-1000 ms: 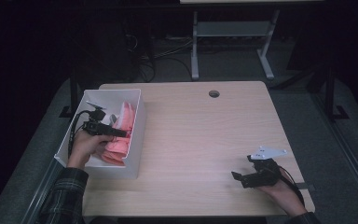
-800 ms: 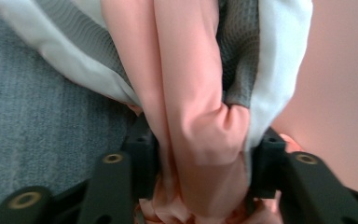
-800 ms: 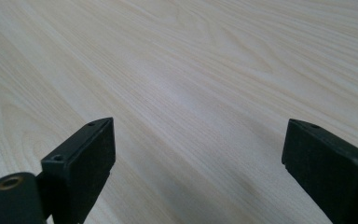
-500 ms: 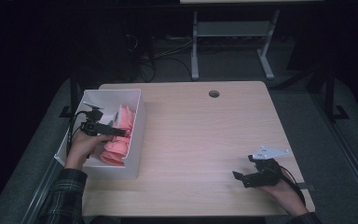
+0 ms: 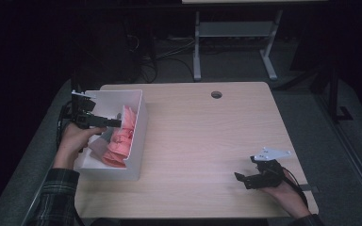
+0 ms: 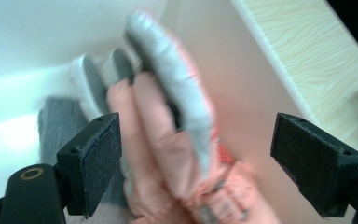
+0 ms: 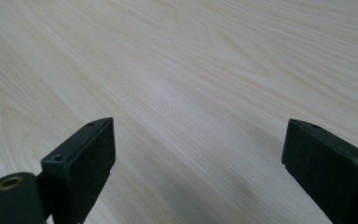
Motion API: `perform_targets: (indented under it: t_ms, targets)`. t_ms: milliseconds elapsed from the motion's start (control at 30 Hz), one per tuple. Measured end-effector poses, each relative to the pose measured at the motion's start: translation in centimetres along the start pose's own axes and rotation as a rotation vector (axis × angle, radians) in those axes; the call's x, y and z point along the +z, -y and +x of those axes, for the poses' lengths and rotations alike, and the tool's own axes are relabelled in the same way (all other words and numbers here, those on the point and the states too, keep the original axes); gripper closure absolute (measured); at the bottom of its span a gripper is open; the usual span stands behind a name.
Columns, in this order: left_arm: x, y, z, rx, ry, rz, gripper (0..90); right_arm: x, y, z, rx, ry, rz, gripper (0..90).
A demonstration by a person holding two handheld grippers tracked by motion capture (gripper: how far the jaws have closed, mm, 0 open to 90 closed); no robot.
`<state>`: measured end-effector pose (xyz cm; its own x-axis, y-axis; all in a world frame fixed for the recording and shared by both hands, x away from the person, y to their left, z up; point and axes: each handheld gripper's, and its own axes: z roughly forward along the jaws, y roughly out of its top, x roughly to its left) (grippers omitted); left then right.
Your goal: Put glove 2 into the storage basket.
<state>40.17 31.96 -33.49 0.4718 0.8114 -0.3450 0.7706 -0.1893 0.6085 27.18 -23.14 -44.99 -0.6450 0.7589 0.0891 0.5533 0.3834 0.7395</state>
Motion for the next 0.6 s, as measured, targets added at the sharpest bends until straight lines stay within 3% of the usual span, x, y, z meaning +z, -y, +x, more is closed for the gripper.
perform_targets:
  t_ms: [100, 133, 167, 367, 500, 533, 600]
  targets:
    - [-0.4, -0.4, -0.8, 0.025, 0.002, -0.009, 16.1, 0.0, 0.0, 0.0, 0.002, 0.003, 0.003, 9.4]
    - [-0.7, -0.7, -1.7, 0.05, 0.012, -0.017, 16.1, 0.0, 0.0, 0.0, 0.003, 0.005, 0.005, 9.4]
    - [-0.7, -0.7, -1.7, 0.05, 0.012, -0.017, 16.1, 0.0, 0.0, 0.0, 0.003, 0.005, 0.005, 9.4]
    - [-1.1, -1.9, -4.5, 0.121, 0.039, -0.039, 16.1, -0.1, 0.0, 0.1, -0.001, 0.005, 0.005, 9.4]
    - [-0.7, -2.4, -6.6, 0.166, 0.061, -0.047, 16.1, -0.1, 0.1, 0.0, 0.003, 0.005, 0.009, 9.4]
    - [-0.4, -2.7, -7.8, 0.191, 0.073, -0.05, 16.2, -0.1, 0.1, 0.0, 0.005, 0.005, 0.007, 9.4]
    - [-0.2, -2.7, -8.5, 0.205, 0.08, -0.053, 16.1, -0.1, 0.1, 0.0, 0.004, 0.006, 0.006, 9.4]
